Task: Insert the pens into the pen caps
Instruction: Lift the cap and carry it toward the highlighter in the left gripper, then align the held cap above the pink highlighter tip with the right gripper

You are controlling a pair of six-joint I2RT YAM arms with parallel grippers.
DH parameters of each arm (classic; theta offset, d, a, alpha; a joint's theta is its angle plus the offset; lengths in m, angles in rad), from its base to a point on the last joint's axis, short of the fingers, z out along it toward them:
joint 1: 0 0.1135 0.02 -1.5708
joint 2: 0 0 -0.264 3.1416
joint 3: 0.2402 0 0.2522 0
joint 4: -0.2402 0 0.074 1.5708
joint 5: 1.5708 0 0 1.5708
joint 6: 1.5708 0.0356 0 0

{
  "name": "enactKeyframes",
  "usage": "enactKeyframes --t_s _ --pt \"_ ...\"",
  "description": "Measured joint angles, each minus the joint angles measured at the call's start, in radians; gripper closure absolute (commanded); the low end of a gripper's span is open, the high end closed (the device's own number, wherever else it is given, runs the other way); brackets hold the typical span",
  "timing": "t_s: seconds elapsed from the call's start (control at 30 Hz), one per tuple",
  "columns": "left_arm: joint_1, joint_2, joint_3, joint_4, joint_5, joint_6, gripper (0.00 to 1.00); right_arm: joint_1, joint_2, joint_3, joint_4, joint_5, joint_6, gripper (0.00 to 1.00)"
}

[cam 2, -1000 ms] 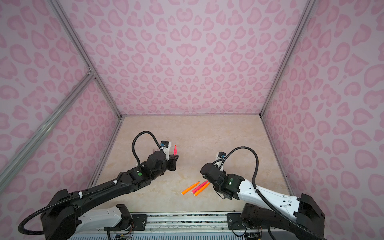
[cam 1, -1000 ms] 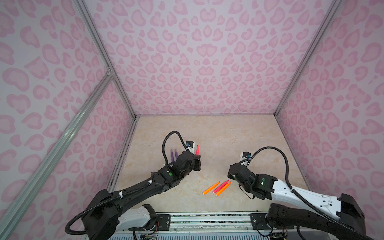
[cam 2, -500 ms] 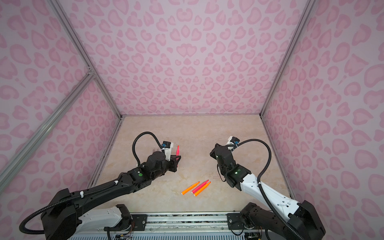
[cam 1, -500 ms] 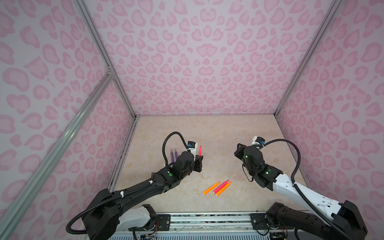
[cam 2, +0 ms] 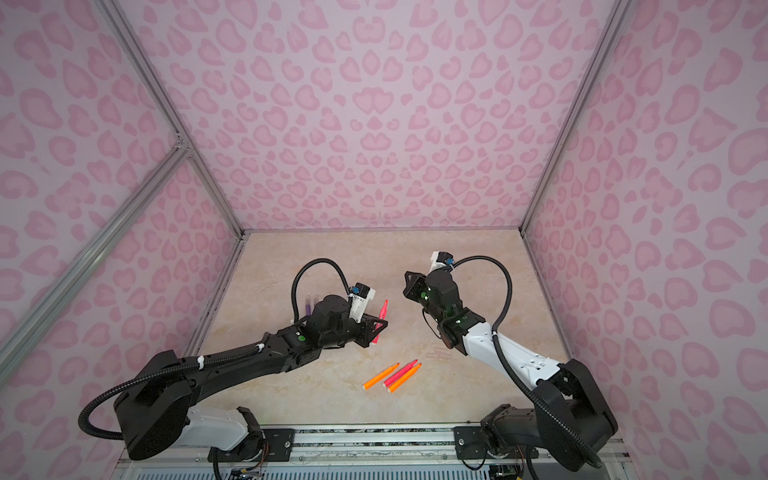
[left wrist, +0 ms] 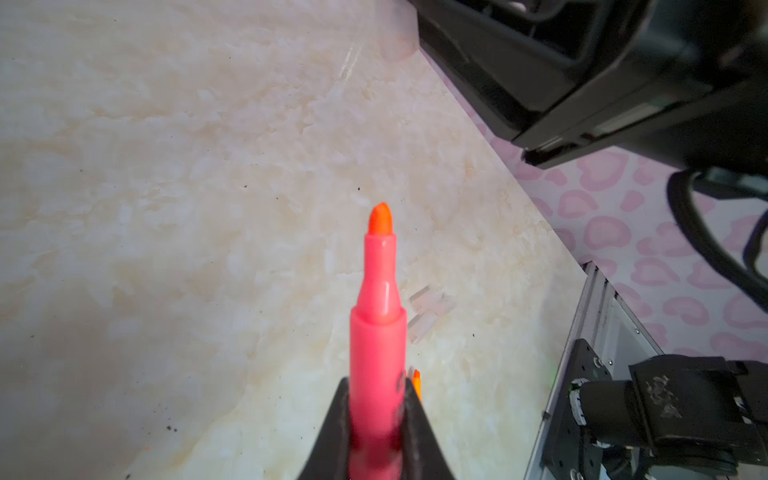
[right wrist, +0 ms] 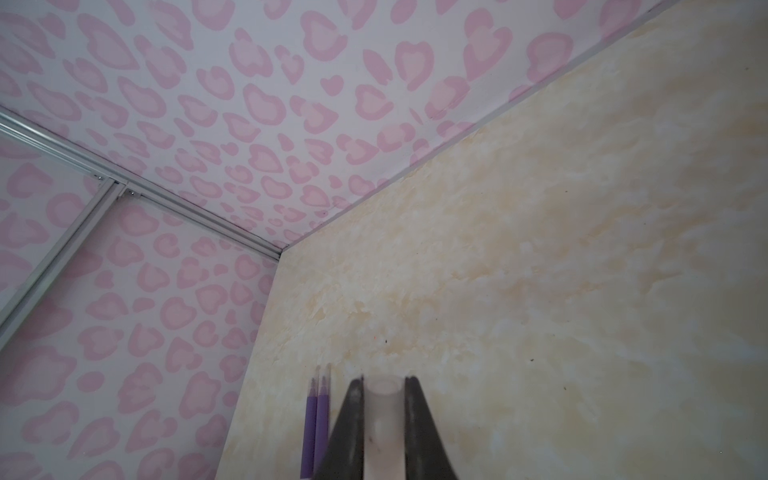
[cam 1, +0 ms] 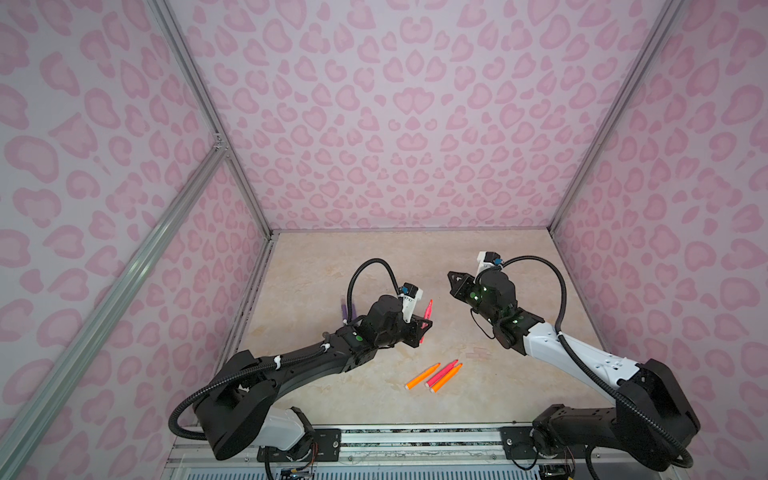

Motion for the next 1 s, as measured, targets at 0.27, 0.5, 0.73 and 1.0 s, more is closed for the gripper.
enactKeyframes --t_s 0.27,0.5,0.73,1.0 --pt "-0.013 -0.002 0.0 0.013 0.015 0.015 0.97 0.043 -0.018 -0.047 0.096 -0.058 -0.002 1.0" --pt "-0.013 -0.021 -0.002 0.013 -0.016 0.019 0.97 0.127 -0.051 -0.066 0.112 -0.043 -0.007 1.0" --pt "-0.013 -0.046 -0.014 0.011 -0.042 0.019 0.97 0.18 -0.111 -0.078 0.107 0.024 -0.027 1.0" --pt "-0.013 -0.068 -0.02 0.011 -0.064 0.023 0.97 0.199 -0.122 -0.087 0.089 0.053 -0.032 1.0"
